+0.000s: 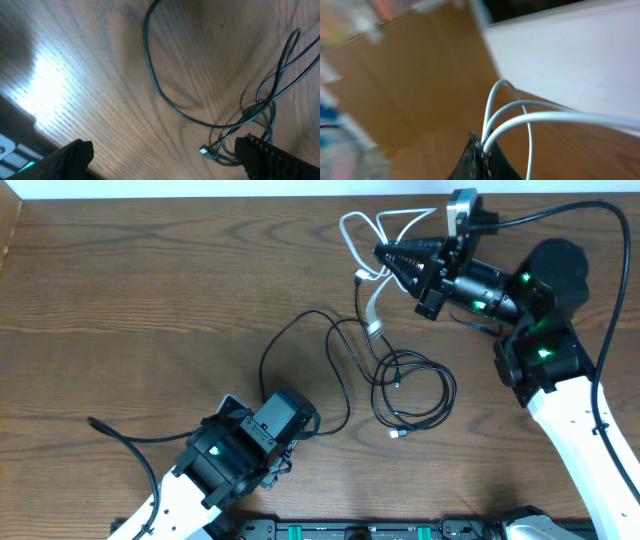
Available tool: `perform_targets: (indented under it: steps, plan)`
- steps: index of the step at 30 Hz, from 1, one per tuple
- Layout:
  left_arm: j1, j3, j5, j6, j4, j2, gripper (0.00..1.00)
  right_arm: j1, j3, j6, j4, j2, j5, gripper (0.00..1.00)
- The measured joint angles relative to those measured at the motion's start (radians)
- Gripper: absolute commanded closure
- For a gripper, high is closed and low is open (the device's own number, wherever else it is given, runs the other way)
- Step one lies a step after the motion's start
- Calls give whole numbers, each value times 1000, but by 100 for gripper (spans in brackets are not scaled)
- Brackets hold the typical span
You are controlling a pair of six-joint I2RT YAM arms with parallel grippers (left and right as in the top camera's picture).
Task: Untangle cables
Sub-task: 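Carry the white cable up and right with the right gripper, then move the right gripper off to the right and drop the white cable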
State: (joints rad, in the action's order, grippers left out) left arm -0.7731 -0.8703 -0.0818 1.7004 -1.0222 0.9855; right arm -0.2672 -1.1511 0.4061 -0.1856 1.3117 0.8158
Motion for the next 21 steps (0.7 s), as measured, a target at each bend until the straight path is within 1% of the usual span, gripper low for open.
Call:
perform_targets:
  steps: [6,11,14,17,21]
  plan:
    - [0,0,0,0,0,0,4,24,0,-187,179,2,-273,99]
    - [0,0,0,0,0,0,4,93,0,-383,261,8,-595,99]
    - [0,0,0,0,0,0,4,154,0,-503,247,26,-779,99]
    - [0,0,0,0,0,0,4,230,0,-638,190,68,-930,99]
    - [0,0,0,0,1,0,4,358,-1,-822,60,174,-1041,99]
